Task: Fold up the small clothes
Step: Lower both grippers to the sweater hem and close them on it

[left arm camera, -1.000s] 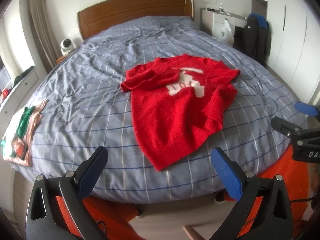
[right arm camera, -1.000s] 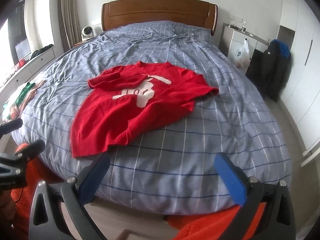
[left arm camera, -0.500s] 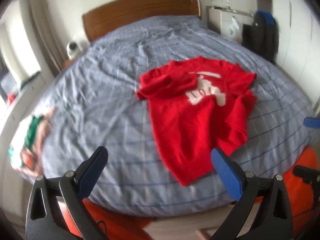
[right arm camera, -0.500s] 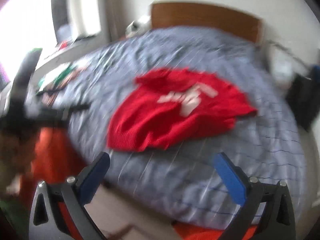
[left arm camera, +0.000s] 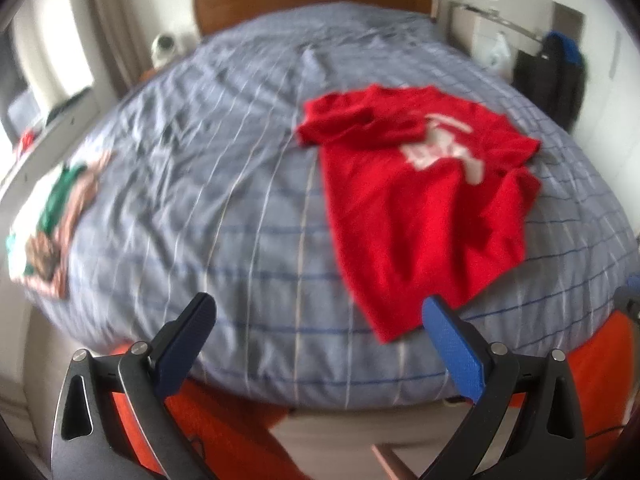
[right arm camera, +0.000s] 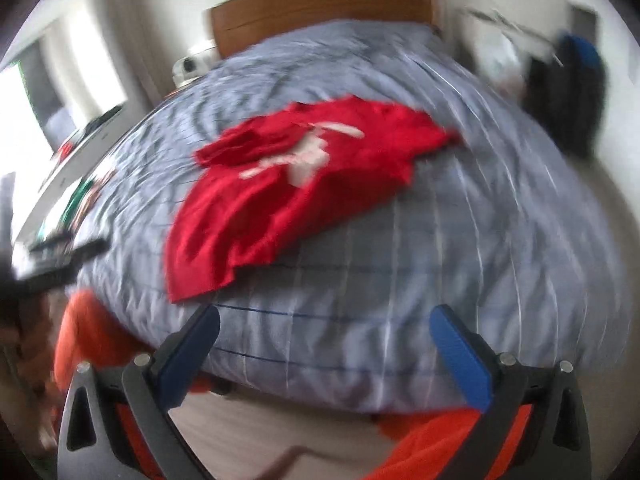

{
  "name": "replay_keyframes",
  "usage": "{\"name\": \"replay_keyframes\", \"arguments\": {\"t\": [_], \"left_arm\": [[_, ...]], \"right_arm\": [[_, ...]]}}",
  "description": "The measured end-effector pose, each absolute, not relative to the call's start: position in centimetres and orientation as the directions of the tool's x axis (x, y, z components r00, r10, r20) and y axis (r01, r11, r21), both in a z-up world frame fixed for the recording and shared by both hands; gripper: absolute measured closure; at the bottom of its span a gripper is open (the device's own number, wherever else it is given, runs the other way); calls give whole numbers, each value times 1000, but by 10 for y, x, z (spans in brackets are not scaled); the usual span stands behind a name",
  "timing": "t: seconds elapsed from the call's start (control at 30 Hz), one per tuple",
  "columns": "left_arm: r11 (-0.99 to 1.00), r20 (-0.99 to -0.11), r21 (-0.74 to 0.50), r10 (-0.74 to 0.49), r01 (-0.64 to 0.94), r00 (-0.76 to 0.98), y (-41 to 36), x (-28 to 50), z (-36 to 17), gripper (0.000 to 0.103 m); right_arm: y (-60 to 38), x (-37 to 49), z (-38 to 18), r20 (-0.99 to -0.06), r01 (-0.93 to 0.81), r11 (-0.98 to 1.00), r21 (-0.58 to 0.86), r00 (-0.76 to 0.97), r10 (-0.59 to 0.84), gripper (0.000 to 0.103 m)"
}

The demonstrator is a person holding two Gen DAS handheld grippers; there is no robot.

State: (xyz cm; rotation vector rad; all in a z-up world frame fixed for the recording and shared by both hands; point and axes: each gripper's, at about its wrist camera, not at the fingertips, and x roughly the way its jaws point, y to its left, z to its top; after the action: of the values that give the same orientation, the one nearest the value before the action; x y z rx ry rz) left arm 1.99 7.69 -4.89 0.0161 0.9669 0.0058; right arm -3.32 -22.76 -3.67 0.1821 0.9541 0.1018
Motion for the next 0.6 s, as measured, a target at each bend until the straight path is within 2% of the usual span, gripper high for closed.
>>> {"name": "replay_keyframes", "arguments": {"t": [0.1,0.3,0.37,0.43,0.5,0.53,0.57,0.6], "left_arm": [[996,-851,-67,-28,-55,524,103,23,-61,0],[996,-868,-82,-60,-23,493,96,31,-84,0],[995,-885,-97,-87,2,457,85,38,-99,1],[995,-893,-101,-102,26,438,73,42,-106,1],[995,-894,-89,-104,55,436,62,46,-114,1],[996,-898,-68,-88,62,432,55,49,-121,1],[997,-902,-53,-75,63,425,51,51,-125,1],[997,-907,-41,-64,64,416,49,52,-128,1]], "right_arm": [[-234,-27,-36,-797,0,974,227,575,185,0],[-207,1,-50,-726,-246,927,284,576,376,0],[-193,26,-74,-744,-264,909,323,522,416,0],[-187,46,-83,-730,-230,907,352,540,420,0],[-173,58,-84,-728,-264,911,317,547,412,0],[-160,67,-89,-763,-285,928,241,535,363,0],[-143,80,-99,-825,-293,949,118,503,258,3],[-140,86,-105,-841,-295,952,78,494,222,33]]}}
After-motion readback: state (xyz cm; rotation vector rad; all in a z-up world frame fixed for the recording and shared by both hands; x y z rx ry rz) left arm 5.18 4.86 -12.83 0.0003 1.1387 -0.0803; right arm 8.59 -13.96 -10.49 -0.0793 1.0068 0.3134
